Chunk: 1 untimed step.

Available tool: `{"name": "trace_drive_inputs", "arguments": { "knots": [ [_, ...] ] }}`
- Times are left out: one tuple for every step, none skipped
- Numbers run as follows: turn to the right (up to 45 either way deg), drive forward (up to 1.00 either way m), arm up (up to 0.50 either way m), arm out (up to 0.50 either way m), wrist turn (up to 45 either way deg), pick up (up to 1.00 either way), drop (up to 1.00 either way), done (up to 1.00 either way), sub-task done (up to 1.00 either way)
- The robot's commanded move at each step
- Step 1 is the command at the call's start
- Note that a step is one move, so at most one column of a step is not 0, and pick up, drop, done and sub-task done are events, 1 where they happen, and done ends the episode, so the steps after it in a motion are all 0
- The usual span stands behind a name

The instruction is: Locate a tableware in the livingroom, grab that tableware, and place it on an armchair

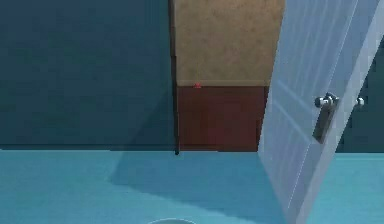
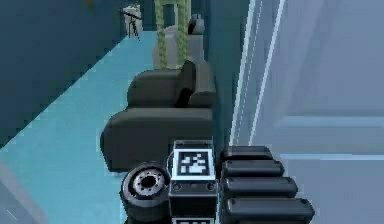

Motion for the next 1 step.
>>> {"name": "trace_drive_inputs", "arguments": {
  "knots": [
    [33.0, 0.0, 0.0, 0.0, 0.0, 0.0, 0.0, 0.0, 0.0]
  ]
}}
